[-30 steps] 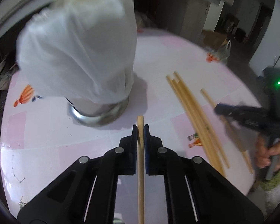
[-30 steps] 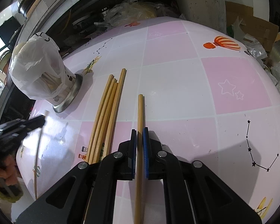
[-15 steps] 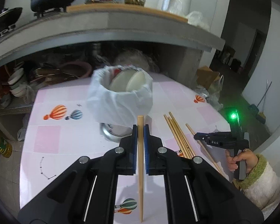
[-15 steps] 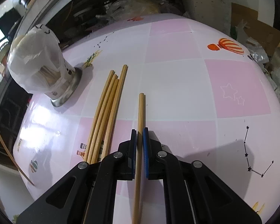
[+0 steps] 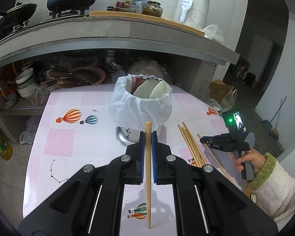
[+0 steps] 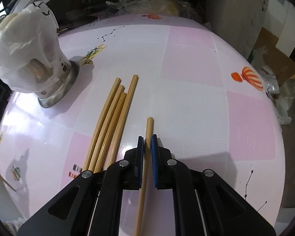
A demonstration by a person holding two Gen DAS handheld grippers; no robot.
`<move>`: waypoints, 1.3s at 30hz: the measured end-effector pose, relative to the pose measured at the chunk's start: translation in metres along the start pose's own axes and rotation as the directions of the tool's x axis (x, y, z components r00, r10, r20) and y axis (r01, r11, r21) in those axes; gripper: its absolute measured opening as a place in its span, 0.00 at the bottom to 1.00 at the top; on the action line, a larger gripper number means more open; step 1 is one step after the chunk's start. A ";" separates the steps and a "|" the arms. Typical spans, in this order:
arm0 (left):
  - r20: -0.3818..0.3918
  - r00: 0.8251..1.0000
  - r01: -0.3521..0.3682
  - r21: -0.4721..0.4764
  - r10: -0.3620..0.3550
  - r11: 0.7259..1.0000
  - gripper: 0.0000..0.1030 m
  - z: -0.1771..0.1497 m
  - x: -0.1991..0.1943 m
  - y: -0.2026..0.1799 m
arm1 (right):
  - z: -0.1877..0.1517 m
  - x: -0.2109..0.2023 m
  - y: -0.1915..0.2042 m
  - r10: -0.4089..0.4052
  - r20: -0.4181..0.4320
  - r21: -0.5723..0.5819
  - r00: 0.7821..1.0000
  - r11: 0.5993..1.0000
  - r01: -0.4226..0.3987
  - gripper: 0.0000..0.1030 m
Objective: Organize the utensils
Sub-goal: 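Lift the chopstick up over the holder with the left gripper while the right gripper lifts its chopstick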
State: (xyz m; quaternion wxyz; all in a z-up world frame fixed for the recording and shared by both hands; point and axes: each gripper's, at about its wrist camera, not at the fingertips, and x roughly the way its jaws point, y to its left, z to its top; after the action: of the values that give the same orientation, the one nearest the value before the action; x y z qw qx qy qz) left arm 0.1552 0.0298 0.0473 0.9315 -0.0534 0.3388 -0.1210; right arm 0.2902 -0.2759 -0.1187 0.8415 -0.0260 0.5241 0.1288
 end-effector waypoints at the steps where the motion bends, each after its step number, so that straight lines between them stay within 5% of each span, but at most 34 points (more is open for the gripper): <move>1: -0.003 1.000 -0.001 -0.002 0.001 1.000 0.05 0.000 0.000 0.001 | 0.002 0.001 0.001 -0.009 -0.001 -0.003 1.000 1.000 0.009 0.08; 8: 0.008 1.000 -0.003 -0.016 0.003 1.000 0.05 -0.001 -0.003 0.008 | 0.001 -0.006 0.001 -0.005 0.033 0.038 0.999 0.999 0.003 0.06; 16: 0.023 1.000 -0.013 -0.010 0.013 1.000 0.05 -0.001 -0.011 0.008 | -0.005 -0.079 -0.007 0.006 0.197 0.089 0.980 0.996 -0.024 0.06; 27: 0.068 0.997 -0.022 -0.002 0.022 1.000 0.05 0.002 -0.030 0.004 | -0.011 -0.198 0.004 0.110 0.441 0.053 0.891 0.987 -0.149 0.06; 33: 0.123 0.992 -0.029 0.008 0.028 1.000 0.05 0.012 -0.050 0.005 | -0.006 -0.232 0.017 0.178 0.510 0.010 0.842 0.977 -0.212 0.06; 39: 0.186 0.982 -0.035 0.004 0.034 0.999 0.05 0.034 -0.070 0.012 | 0.001 -0.239 0.033 0.247 0.520 -0.022 0.818 0.961 -0.277 0.06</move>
State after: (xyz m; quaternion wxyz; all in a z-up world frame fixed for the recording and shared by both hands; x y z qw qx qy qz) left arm 0.1277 0.0602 0.1143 0.9613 -0.0553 0.2506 -0.1004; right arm 0.1833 -0.2887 0.0976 0.9258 0.1050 0.2802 0.2310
